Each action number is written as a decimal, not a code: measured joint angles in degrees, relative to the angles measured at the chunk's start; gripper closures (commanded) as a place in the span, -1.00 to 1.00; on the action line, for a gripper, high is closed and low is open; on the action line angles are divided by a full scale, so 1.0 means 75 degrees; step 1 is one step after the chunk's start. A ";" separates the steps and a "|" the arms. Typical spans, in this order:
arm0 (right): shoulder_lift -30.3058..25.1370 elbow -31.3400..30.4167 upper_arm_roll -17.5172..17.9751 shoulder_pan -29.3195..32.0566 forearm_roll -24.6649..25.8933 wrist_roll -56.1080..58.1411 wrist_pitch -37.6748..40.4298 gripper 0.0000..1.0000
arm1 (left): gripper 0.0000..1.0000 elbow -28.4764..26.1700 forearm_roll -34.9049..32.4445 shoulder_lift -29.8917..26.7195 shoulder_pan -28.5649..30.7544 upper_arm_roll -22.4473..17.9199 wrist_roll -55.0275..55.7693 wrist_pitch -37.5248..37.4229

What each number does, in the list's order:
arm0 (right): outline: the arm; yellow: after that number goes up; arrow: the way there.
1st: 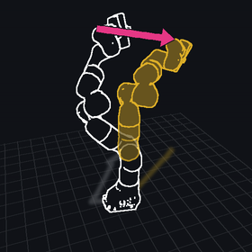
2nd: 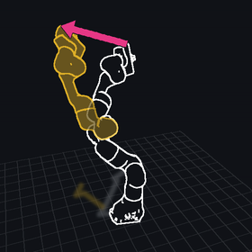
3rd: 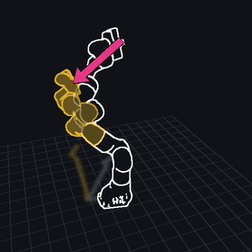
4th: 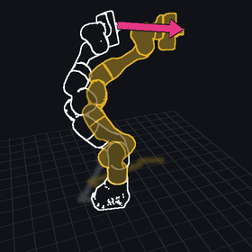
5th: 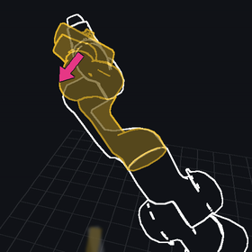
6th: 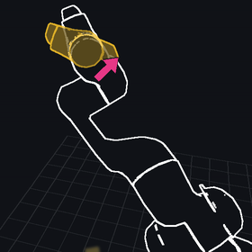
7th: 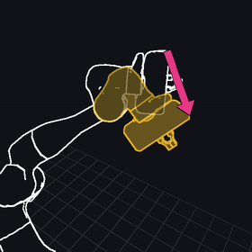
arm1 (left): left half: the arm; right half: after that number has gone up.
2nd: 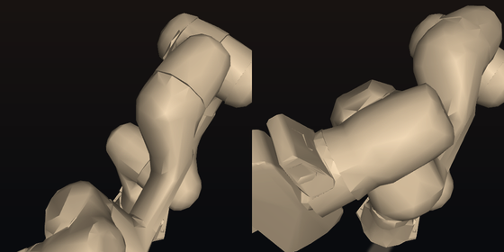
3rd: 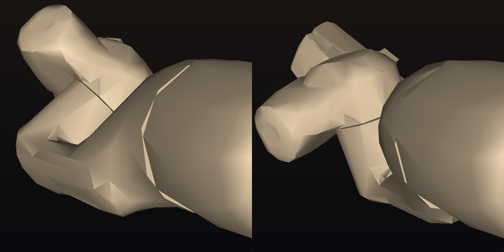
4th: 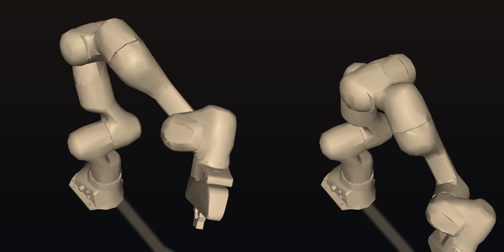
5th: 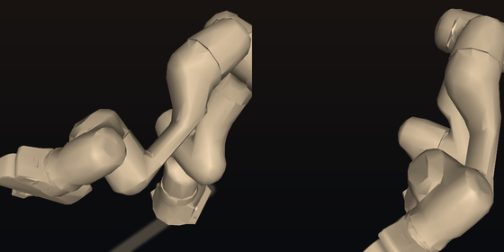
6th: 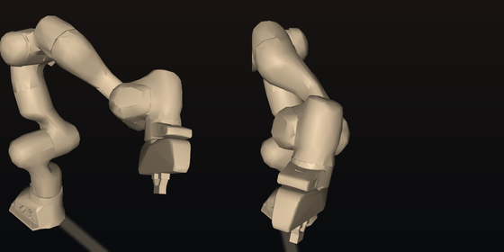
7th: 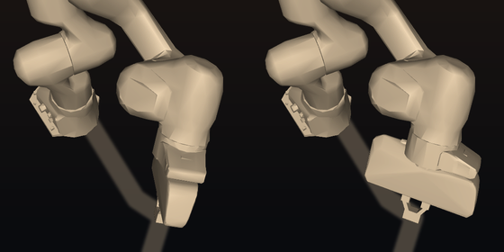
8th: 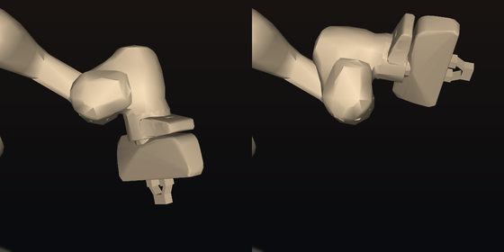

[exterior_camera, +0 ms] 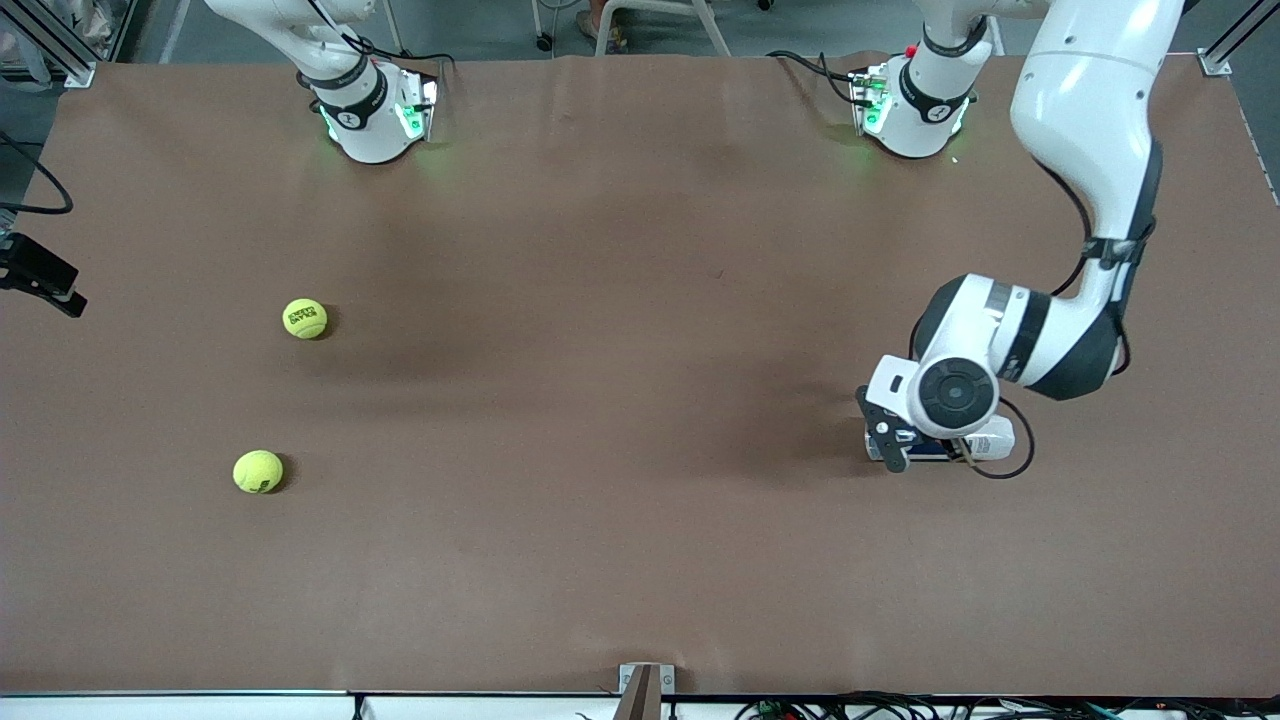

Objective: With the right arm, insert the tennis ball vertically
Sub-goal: 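Reach the left gripper down to the lying Wilson ball can, then grasp the can with the left gripper while the right gripper reaches a ball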

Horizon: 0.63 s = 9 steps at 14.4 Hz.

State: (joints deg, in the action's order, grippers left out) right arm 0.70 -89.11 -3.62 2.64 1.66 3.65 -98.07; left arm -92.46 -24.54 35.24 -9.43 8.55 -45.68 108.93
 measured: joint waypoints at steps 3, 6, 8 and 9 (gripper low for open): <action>0.0003 0.0000 0.0000 0.0000 0.0000 0.0000 0.0000 -1.00 | -1.00 0.0022 -0.0813 0.0193 -0.0190 0.0032 -0.0051 0.0055; 0.0053 -0.0001 0.0000 0.0000 0.0000 -0.0001 0.0001 -1.00 | -1.00 0.0084 -0.1383 0.0411 -0.0390 0.0032 -0.0048 0.0055; 0.0156 -0.0004 0.0000 0.0000 -0.0010 -0.0004 0.0001 -1.00 | -1.00 0.0181 -0.1578 0.0615 -0.0455 0.0032 0.0003 0.0055; 0.0253 -0.0006 0.0000 0.0001 -0.0011 -0.0006 -0.0008 -1.00 | -1.00 0.0211 -0.1616 0.0682 -0.0486 0.0032 0.0080 0.0055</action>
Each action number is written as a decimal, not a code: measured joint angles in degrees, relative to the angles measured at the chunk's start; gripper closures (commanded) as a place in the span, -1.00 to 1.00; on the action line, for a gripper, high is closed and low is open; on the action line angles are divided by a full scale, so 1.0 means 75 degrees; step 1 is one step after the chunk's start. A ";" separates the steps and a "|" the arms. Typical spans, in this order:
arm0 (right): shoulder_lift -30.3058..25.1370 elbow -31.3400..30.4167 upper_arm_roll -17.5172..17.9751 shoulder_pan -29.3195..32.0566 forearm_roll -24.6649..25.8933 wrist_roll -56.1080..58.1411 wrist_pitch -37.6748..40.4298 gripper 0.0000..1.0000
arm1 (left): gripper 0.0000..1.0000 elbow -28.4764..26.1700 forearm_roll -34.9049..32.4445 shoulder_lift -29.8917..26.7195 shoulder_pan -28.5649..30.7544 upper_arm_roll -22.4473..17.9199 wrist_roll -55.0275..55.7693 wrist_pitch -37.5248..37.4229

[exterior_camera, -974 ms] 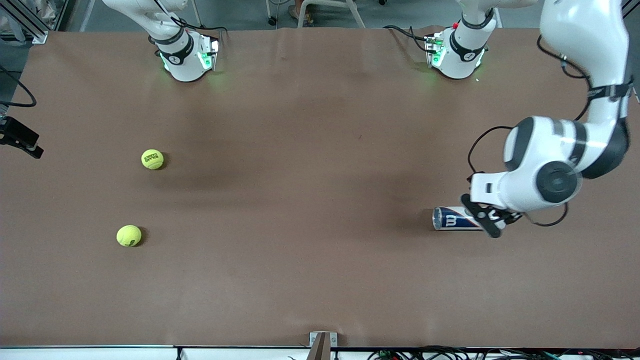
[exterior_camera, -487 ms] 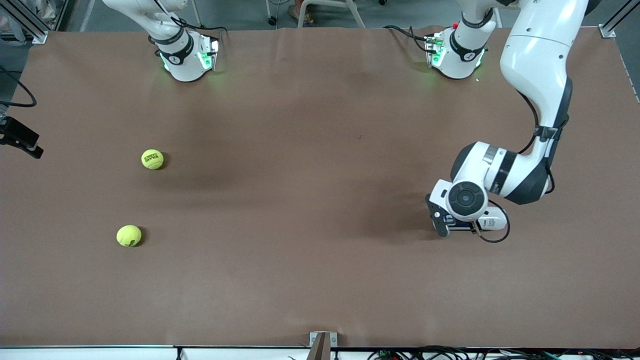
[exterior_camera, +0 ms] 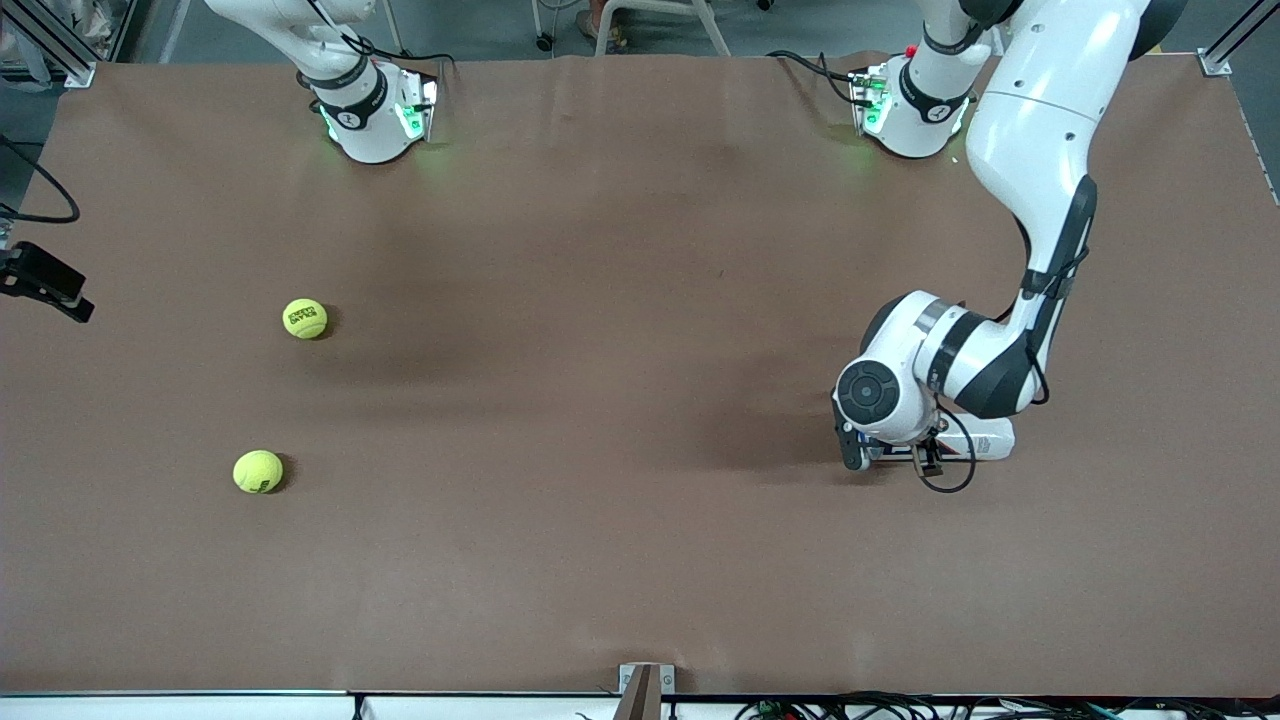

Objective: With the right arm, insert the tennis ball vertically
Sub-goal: 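Grasp the can with the left gripper while the right gripper reaches a ball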

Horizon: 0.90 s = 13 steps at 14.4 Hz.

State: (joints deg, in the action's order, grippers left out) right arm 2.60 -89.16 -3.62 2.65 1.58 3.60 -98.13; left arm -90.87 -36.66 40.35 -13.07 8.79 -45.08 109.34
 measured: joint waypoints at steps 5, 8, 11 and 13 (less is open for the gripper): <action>0.0533 -0.0001 0.0038 0.0047 -0.0068 -0.0018 -0.0189 -1.00 | -1.00 0.0024 -0.0419 0.0244 -0.0039 -0.0039 0.0373 -0.0001; 0.0890 -0.0016 0.0105 0.0047 -0.0093 -0.0019 -0.0066 -1.00 | -0.94 0.0025 -0.0654 0.0307 -0.0040 -0.0040 0.0595 -0.0009; 0.1250 -0.0042 0.0095 0.0065 -0.0145 -0.0017 0.0540 -1.00 | -0.89 0.0025 -0.0656 0.0361 -0.0040 -0.0046 0.0596 -0.0015; 0.1399 -0.0236 0.0100 0.0064 -0.0160 -0.0017 0.0710 -1.00 | -0.88 0.0026 -0.0661 0.0435 -0.0039 -0.0066 0.0601 -0.0016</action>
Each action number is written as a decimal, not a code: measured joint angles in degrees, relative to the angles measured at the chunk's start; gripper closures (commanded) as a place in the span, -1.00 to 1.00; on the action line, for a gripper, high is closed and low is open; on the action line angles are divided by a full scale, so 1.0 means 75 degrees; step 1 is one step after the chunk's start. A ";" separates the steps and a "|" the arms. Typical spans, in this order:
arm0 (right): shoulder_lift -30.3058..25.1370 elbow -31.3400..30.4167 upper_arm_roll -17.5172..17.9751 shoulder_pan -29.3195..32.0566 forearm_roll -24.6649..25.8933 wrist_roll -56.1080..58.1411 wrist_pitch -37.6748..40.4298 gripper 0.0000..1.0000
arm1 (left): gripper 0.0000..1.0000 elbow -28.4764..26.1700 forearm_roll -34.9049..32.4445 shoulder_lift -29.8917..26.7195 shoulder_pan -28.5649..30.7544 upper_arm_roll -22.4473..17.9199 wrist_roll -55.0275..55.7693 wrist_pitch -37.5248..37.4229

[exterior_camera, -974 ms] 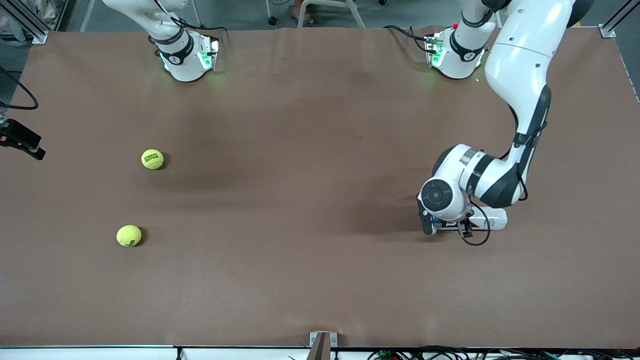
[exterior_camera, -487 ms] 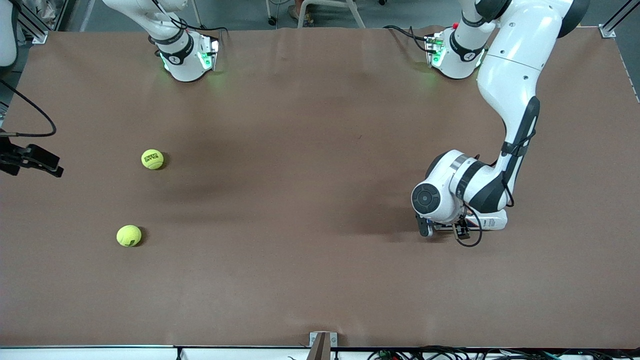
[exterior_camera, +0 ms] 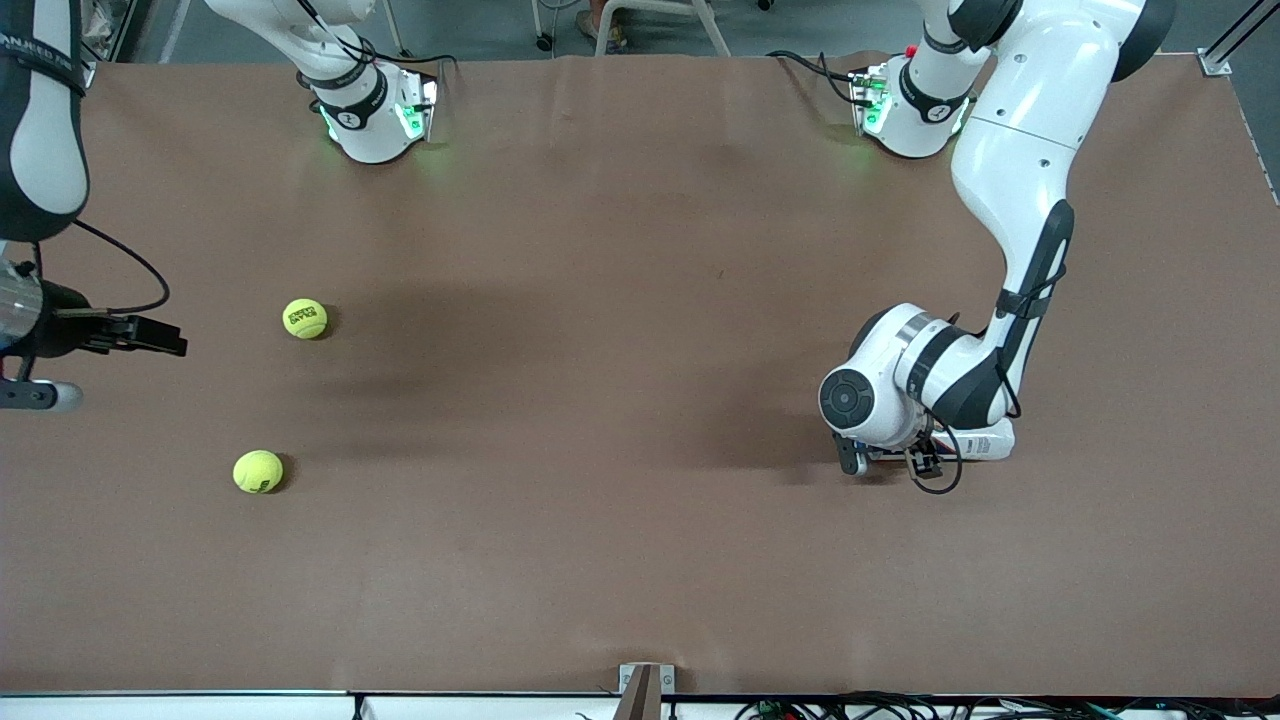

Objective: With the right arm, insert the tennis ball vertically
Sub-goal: 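Grasp the can with the left gripper while the right gripper reaches a ball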

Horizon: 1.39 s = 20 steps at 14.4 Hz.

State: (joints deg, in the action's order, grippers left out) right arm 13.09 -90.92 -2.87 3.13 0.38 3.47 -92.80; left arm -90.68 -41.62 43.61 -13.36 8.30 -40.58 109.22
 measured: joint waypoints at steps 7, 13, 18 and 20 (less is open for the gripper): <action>0.0041 -0.2123 -0.0005 0.0001 -0.0002 0.0002 -0.1114 -1.00 | -0.29 0.0006 -0.0177 0.0148 -0.0013 -0.0015 0.0160 -0.0003; -0.0218 -0.4626 -0.0017 0.0009 -0.0001 0.0002 -0.3393 -1.00 | -0.29 0.0165 -0.0178 0.0130 -0.0110 0.0206 0.0342 0.0008; -0.0332 -0.5289 -0.0040 0.0067 0.0000 0.0003 -0.3965 -1.00 | -0.29 0.0729 0.0940 -0.0434 -0.0142 0.1543 0.0341 -0.0015; -0.0333 -0.5500 -0.0045 0.0070 0.0000 0.0003 -0.4389 -1.00 | -0.30 0.1044 0.1459 -0.0624 -0.0195 0.2101 0.0347 -0.0014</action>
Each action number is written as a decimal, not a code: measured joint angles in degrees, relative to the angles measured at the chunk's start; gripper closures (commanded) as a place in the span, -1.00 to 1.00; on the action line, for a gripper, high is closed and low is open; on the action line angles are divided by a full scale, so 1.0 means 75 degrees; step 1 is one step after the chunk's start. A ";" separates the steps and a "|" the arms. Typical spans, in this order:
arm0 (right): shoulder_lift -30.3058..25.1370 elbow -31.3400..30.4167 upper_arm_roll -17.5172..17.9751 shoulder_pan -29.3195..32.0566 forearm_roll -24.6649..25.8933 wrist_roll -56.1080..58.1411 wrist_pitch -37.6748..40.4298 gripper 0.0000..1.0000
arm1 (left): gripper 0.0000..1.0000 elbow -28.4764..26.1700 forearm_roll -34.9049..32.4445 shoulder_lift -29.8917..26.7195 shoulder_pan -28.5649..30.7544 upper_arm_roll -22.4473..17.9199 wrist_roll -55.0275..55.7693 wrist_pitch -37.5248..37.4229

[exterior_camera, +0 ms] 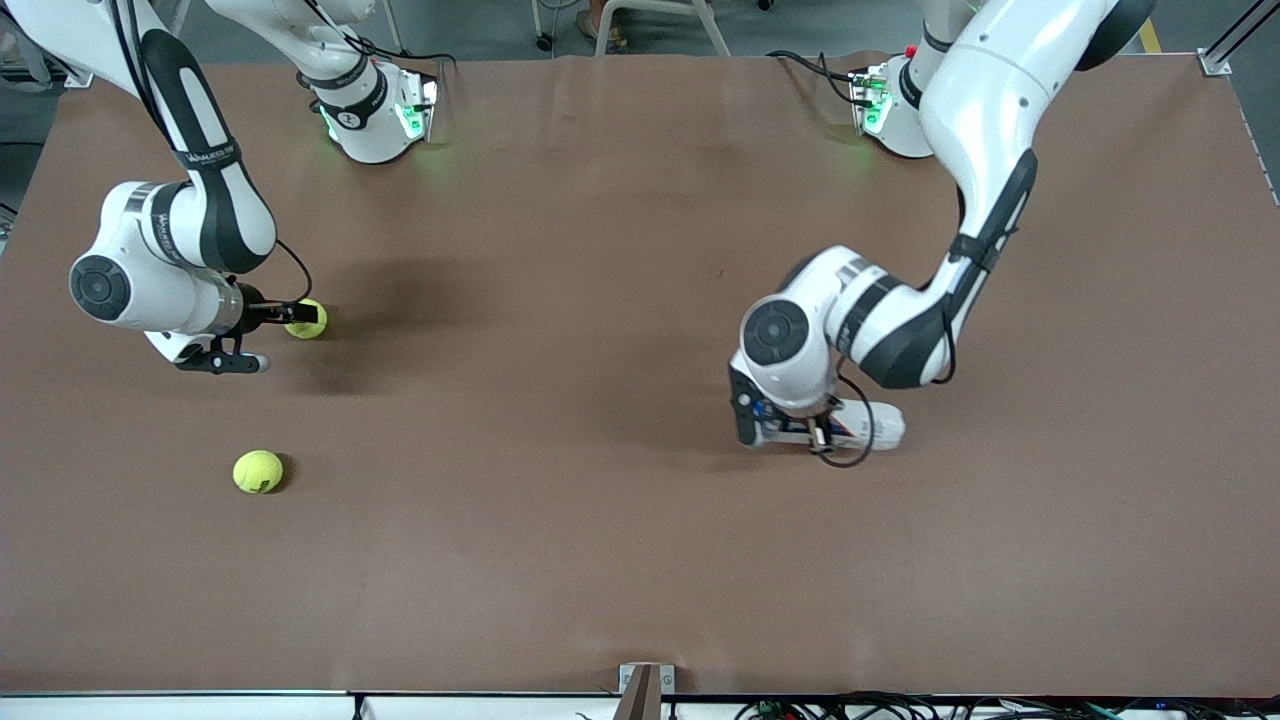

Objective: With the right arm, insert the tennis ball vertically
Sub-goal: 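Grasp the can with the left gripper while the right gripper reaches a ball, then lift the can upright with the left gripper toward the table middle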

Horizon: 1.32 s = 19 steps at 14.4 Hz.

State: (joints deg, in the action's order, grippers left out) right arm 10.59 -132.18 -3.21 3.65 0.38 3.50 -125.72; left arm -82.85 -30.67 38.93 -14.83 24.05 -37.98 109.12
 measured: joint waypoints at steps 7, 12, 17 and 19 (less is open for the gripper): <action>0.0024 -0.0155 -0.0024 0.0182 0.0233 0.0023 -0.0296 -1.00 | -0.31 0.0463 0.2342 0.0521 -0.0212 0.0451 0.0255 0.2699; 0.0181 -0.0225 -0.0023 0.0224 0.0253 0.0033 -0.0365 -1.00 | -0.31 0.0459 0.3901 0.1155 -0.0626 0.0483 0.0242 0.5251; 0.0540 -0.0264 -0.0023 0.0236 0.0254 0.0033 -0.0742 -1.00 | -0.31 0.0371 0.4061 0.1760 -0.1234 0.0528 0.0283 0.7718; 0.0645 -0.0264 -0.0023 0.0244 0.0254 0.0033 -0.0786 -1.00 | -0.31 0.0172 0.4062 0.1915 -0.1313 0.0606 0.0288 0.8541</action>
State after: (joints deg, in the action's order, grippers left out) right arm 15.43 -134.16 -3.38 5.49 2.28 3.75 -131.61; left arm -81.56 -0.21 53.29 -24.67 28.59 -35.82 173.18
